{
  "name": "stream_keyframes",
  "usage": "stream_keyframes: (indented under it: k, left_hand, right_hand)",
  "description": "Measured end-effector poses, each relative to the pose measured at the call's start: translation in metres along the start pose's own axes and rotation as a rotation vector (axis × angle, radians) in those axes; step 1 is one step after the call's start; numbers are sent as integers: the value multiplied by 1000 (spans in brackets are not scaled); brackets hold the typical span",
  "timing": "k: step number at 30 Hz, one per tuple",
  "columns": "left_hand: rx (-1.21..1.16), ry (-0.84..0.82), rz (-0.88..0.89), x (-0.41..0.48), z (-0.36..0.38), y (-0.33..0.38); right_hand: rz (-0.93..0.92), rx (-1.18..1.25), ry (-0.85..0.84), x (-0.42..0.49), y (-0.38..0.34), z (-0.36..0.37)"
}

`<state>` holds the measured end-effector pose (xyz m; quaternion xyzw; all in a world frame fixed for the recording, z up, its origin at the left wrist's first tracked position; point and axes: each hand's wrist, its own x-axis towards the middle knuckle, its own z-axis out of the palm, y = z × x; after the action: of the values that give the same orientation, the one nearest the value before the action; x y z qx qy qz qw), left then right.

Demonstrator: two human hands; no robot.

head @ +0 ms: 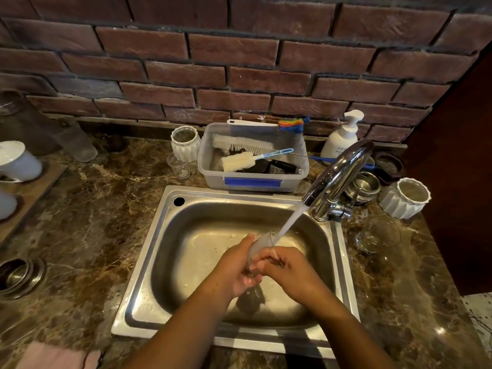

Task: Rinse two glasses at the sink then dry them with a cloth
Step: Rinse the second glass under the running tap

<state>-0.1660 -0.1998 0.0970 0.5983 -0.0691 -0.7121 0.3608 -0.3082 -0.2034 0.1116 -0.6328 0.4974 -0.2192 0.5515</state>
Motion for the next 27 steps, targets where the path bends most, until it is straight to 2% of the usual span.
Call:
stream_keyframes:
  k: [4,6,9,11,13,17,20,24,27]
  left_hand:
    - [90,5,321,8,7,-18]
    - [9,-23,258,5,5,-21]
    - [-190,-22,-57,1,-1,-14]
    - [-231,-17,-173,2,-4,-10]
    - [-211,-2,-143,4,-3,-13]
    - [-259,22,26,-5,6,-27]
    - [-324,-11,-65,-6,1,-27]
    - [-251,-105,-260,1,-9,-17]
    - [-228,-87,-205,2,-4,-16]
  right_hand:
    - [134,101,114,9,0,6]
    - [84,30,83,9,0,7]
    - [-53,-304,-55,3,-2,7]
    - [-117,-485,-108,1,0,7]
    - [-102,-435,-85,0,1,8]
    - [44,-148,40,5,-5,11]
    - [1,-246,-86,8,-7,7]
    - [-13,-282,-228,6,-5,-8]
    - [19,-244,-219,9,-1,-8]
